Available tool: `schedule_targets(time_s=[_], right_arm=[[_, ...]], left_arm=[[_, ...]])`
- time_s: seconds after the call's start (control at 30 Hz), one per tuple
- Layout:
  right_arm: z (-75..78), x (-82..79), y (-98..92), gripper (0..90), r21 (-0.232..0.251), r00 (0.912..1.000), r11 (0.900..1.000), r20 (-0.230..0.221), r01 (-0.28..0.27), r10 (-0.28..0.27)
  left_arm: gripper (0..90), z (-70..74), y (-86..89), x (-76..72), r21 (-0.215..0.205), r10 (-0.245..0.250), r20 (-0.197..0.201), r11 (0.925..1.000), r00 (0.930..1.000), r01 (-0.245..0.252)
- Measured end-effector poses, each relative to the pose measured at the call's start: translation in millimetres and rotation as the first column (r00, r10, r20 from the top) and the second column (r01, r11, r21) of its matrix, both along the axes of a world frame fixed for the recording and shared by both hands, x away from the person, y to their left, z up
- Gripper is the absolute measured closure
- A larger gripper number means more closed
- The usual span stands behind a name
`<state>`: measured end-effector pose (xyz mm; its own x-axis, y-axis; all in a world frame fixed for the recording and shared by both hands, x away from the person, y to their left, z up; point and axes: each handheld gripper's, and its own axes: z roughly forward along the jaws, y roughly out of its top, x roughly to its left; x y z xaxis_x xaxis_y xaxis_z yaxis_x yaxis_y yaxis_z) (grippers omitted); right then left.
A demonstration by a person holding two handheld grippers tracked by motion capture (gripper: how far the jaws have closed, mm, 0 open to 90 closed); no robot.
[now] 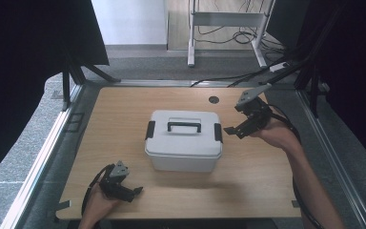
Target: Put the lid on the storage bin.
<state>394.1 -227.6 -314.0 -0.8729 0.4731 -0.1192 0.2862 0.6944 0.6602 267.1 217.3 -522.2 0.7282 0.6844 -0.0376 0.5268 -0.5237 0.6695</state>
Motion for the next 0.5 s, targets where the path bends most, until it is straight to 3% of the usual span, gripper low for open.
schedule_targets(time_s=[0.5], right_arm=[[-34.2, -28.8, -52.9, 7.2, 0.059, 0.9907, 0.989, 0.023, 0.132, -0.134]], left_arm=[[0.8, 0.1, 0.2, 0.1, 0.002, -0.002, -0.001, 1.0, 1.0, 0.002]])
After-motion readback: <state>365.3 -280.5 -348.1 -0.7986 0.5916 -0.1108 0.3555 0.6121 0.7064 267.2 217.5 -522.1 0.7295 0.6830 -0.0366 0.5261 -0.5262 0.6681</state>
